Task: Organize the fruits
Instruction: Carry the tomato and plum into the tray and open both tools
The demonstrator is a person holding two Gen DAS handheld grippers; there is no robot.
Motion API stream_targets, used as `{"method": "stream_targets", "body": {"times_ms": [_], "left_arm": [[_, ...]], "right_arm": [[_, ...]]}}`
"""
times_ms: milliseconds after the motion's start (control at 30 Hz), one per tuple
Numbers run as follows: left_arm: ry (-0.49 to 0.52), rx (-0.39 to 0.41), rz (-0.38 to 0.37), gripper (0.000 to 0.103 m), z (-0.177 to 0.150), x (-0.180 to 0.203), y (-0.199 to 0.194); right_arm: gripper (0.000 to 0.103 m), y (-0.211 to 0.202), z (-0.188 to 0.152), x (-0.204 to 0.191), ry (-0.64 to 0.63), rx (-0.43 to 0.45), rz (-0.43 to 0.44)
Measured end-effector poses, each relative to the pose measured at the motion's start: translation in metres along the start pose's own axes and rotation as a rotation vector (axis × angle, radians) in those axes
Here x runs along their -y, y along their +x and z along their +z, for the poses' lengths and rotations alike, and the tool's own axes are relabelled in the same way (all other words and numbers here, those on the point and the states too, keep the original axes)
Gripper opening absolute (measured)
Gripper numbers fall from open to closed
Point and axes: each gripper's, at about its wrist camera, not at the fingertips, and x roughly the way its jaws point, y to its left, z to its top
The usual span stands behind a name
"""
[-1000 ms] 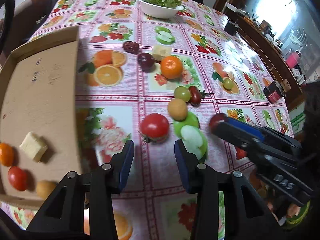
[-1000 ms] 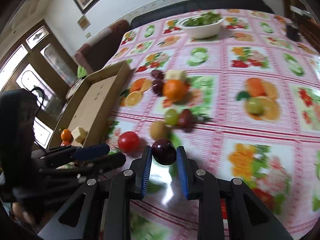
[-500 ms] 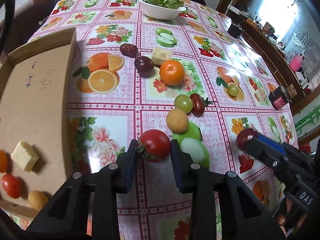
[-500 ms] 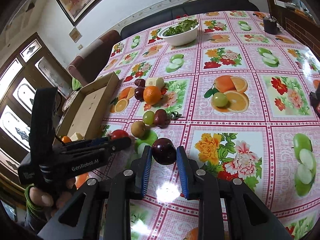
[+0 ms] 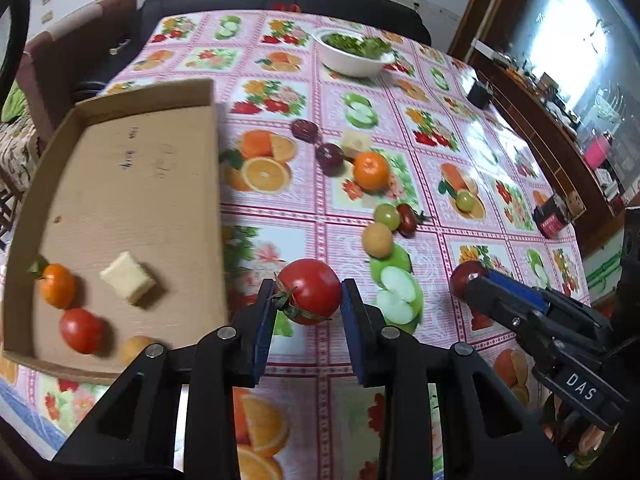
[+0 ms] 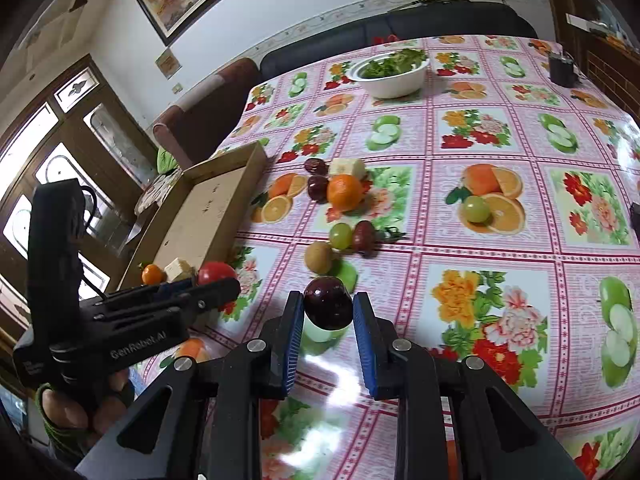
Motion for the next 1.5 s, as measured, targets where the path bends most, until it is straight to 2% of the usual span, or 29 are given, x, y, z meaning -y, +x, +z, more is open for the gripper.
{"method": "stream_targets", "body": {"times_ms": [367,1100,1500], "left_arm": [[-0.047,0.046,0.03,0.03,0.0,-0.03,-0.018],[-0.109,0.069,0.059,0.03,-0.001,-0.069,-0.028],[-0.192,0.086,0.106,0.03,0.01,-0.119,-0.032]], "right_arm": [[0.026,0.007,0.0,-0.031,-0.057,-0.019,0.018],[0.025,0.032,0.004,-0.078,-0.146,-0.061,0.05],[0.025,0.061,0.02,-0.115,-0.208,-0.086,0.089]]}}
